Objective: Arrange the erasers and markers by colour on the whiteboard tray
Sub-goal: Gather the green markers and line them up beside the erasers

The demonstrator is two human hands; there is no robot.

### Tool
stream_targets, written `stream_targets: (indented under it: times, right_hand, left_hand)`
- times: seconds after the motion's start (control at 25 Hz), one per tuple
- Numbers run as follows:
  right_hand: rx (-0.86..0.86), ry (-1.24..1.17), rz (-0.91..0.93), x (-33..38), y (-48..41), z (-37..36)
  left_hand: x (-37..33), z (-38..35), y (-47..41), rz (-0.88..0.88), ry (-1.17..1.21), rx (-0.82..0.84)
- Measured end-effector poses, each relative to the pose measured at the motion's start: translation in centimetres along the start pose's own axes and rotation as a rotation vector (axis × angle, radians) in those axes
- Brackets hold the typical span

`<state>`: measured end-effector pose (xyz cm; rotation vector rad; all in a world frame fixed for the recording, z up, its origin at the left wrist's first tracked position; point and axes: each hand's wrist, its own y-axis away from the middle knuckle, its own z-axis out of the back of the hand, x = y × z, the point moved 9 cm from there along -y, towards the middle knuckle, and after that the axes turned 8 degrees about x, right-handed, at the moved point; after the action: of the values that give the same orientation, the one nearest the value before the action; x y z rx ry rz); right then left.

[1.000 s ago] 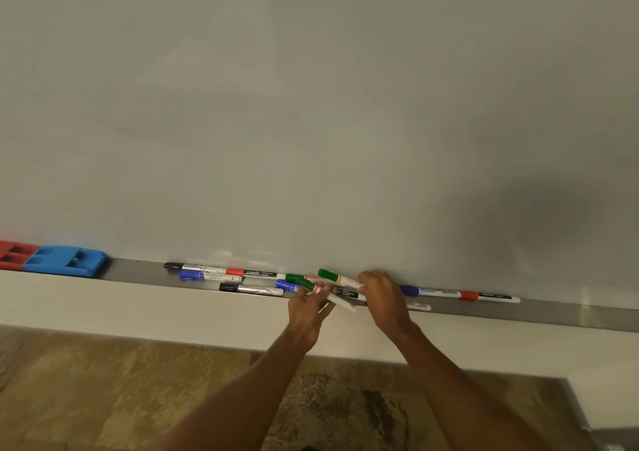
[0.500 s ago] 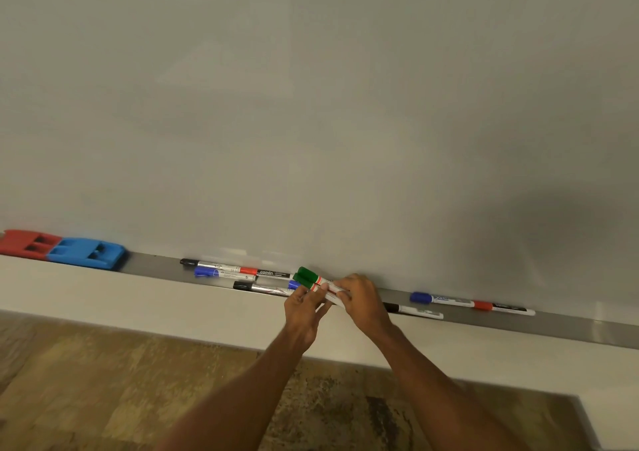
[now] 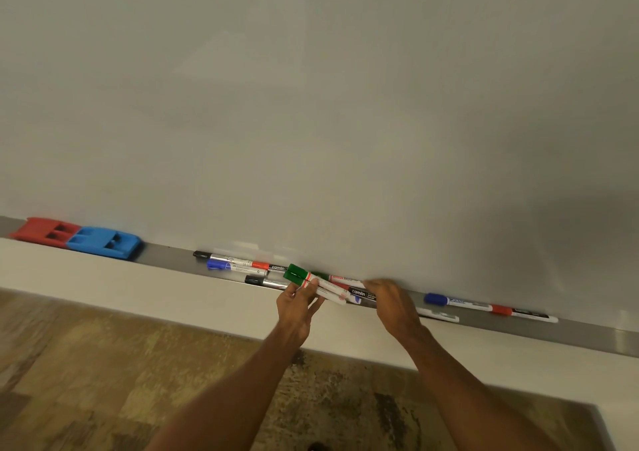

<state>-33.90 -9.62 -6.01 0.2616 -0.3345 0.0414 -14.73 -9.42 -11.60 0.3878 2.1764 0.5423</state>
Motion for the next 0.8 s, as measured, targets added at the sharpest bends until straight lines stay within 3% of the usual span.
stream_targets:
  times: [0.32, 0.8]
  right_hand:
    - [0.012, 0.237, -0.096, -3.3, 0.6, 0.5]
    - [0.045, 0.293, -0.099, -4.8, 0.7, 0.0]
  left_hand:
    - [0.9, -0.4, -0.3, 0.022, 0.006, 0.009]
    - [1.8, -1.1, -0.5, 0.046, -0.014, 0.017]
